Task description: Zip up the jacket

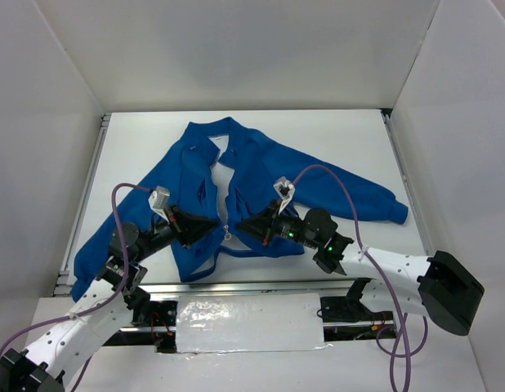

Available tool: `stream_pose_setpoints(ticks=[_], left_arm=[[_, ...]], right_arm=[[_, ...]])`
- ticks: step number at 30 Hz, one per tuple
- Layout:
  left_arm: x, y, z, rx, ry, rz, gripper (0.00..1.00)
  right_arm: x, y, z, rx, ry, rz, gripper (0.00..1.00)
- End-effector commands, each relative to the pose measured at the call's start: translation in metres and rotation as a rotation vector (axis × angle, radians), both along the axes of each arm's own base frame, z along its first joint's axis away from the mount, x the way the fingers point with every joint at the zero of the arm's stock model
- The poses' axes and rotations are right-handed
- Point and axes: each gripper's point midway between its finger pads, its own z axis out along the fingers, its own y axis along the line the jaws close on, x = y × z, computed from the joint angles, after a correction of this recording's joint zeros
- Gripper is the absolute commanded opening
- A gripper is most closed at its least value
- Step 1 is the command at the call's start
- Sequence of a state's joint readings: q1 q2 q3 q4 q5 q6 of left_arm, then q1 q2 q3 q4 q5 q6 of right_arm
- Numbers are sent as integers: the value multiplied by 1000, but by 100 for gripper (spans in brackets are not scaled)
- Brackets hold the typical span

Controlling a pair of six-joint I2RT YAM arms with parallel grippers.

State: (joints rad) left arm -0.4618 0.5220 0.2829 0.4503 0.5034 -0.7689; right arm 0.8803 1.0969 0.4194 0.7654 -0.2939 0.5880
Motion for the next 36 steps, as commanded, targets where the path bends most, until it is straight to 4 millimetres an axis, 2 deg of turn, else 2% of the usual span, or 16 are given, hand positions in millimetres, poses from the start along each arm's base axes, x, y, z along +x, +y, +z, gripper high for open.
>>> stream_pose_setpoints(ticks=[1,12,36], left_arm=[[-9,-2,28,-59,-101,-39,0],[-9,-4,25,-63,-88,-49,0],[-16,-8,20,-80,-75,-100,0]], right_arm=[[0,4,39,100,-70,26,0],[-3,5,46,119,-87,46,0],[11,6,58,126,-105,49,0]])
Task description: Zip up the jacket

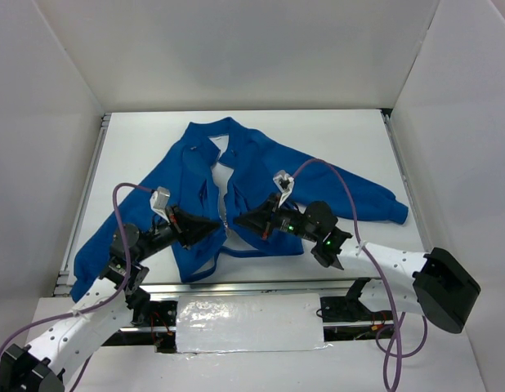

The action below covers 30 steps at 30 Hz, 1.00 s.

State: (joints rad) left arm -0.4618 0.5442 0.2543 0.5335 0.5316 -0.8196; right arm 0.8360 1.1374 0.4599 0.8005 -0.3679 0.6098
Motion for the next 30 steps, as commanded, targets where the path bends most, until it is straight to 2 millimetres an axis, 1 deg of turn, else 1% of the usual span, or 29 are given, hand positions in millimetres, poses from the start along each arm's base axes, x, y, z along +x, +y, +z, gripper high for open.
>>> stream_pose_setpoints(ticks=[1,4,8,9,10,11,12,13,14,15,17,18,20,22,23,24,26,28,29,30], left_arm=[[-13,-4,20,-43,-86,-68,0],[-13,-6,14,-27,-70,-82,0],[-12,-9,1,19,-37,-102,0],[-12,-9,-2,29,-28,-104,0],[-12,-10,-6,39,-18,-107,0],[-12,-10,-8,48,-17,-107,0],[-10,-10,-11,58,-7,-104,0],[-10,-10,-17,73,17,-103,0],[-8,-10,-20,86,23,-97,0],[-6,-9,-24,96,38,-90,0],[-5,-9,-33,116,65,-86,0],[-3,-9,-36,120,76,-76,0],[-2,-8,-44,130,103,-69,0],[-1,-8,-49,132,117,-64,0],[-1,-7,-53,136,131,-58,0],[0,-7,-55,137,138,-51,0],[3,-4,-61,141,154,-25,0],[2,-5,-61,131,157,-27,0],[2,-4,-61,126,155,-24,0],[2,-5,-59,117,150,-26,0]], right_arm=[[5,3,44,96,-94,15,0],[3,4,48,100,-114,48,0],[1,5,51,76,-147,86,0],[1,7,55,72,-156,95,0],[2,8,53,57,-166,100,0],[6,10,44,26,-141,97,0],[7,11,41,17,-133,98,0],[5,13,34,8,-115,114,0],[4,14,32,14,-112,120,0],[2,13,23,7,-94,126,0],[-2,13,19,24,-68,143,0],[-3,12,12,20,-48,142,2],[-2,12,5,21,-18,134,4],[1,11,-8,1,22,113,5],[5,10,-12,-4,35,88,6],[5,9,-20,-16,56,81,8],[9,7,-29,-29,84,49,13],[10,5,-43,-54,118,33,16],[10,5,-45,-59,124,26,21],[12,3,-48,-65,132,9,22]])
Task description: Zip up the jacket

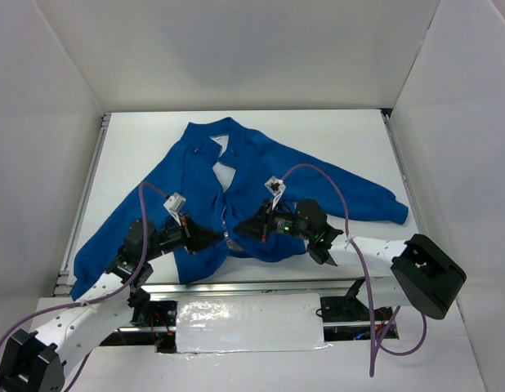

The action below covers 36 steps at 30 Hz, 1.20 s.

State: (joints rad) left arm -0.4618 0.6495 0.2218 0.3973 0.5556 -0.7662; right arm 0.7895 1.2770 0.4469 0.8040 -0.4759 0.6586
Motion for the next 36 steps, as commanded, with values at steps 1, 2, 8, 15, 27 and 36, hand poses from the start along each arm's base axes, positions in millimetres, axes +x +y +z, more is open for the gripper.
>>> stream_pose_setpoints(ticks=[1,2,8,15,27,36], left_arm=[[0,-2,11,-36,-50,-2,0],[0,-2,11,-39,-51,-6,0],[-2,-5,14,-55,-56,-32,0],[-3,-4,13,-48,-63,-28,0],[-1,-6,15,-51,-66,-34,0],[0,-6,19,-54,-75,-36,0]], right_arm=[[9,-3,3,19,-7,-61,22],[9,-3,2,16,-7,-64,24],[14,-5,3,-2,-2,-95,29],[18,-9,32,16,-48,-121,53],[-5,-14,50,24,-27,-75,70],[-52,-3,21,36,55,34,69]])
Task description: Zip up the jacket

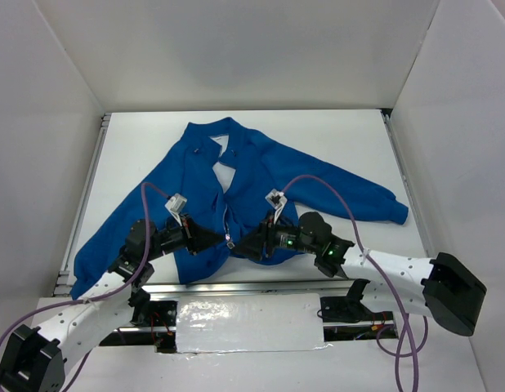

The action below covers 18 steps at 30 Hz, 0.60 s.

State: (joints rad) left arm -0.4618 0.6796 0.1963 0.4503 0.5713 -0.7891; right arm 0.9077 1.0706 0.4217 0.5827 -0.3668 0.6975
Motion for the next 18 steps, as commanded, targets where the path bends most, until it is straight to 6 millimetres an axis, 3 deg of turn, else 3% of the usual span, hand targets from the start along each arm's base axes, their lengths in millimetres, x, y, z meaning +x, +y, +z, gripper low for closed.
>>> stream_pose_setpoints(ticks=[1,11,18], left_arm=[[1,-4,26,-46,-100,-23,0],[1,-5,32,-55,-101,-30,0],[0,-5,34,-56,-105,-30,0]], right_arm=[[-12,4,7,55,4,26,69],[-6,15,-21,25,56,9,67],[-6,19,-21,30,47,11,66]])
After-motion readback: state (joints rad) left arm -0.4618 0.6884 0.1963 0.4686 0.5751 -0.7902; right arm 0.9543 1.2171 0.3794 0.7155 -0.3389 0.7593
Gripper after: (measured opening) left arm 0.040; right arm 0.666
